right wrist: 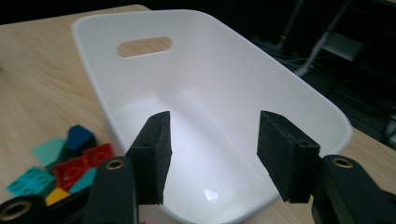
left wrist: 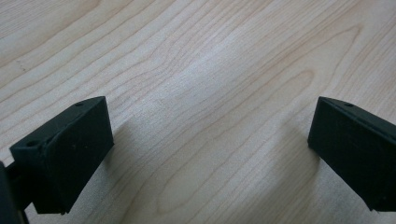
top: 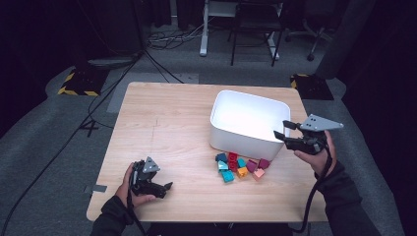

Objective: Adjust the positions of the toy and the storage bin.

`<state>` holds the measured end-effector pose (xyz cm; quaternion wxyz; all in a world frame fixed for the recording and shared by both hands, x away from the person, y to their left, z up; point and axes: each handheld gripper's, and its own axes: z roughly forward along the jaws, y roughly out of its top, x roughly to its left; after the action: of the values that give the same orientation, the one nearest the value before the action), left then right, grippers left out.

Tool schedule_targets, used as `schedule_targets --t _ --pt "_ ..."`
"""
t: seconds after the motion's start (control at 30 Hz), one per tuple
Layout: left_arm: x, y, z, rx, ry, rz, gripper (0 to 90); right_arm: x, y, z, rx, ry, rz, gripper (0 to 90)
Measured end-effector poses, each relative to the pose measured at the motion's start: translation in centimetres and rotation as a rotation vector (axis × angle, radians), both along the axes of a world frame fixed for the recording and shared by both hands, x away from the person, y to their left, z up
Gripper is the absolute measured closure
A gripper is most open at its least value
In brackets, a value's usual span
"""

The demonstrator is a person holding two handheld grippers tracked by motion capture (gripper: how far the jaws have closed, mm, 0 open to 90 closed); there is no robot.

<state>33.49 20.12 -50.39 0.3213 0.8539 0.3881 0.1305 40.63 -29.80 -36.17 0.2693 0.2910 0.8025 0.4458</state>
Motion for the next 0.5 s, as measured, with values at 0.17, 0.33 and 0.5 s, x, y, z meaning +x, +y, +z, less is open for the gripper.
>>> schedule_targets --t 0.17,0.33,0.5 --pt "0.0 0.0 0.0 -0.001 -0.002 -0.003 0.3 1.2 -0.6 -0.5 -0.029 0.006 -0.130 42.1" --pt "0.0 0.0 0.0 -0.002 0.000 -0.003 0.3 2.8 -0.8 -1.6 -0.043 0.072 -0.254 37.0" --pt "0.0 0.0 0.0 -0.002 0.000 -0.003 0.3 4.2 -0.7 -2.9 -0.035 0.178 -0.245 35.2"
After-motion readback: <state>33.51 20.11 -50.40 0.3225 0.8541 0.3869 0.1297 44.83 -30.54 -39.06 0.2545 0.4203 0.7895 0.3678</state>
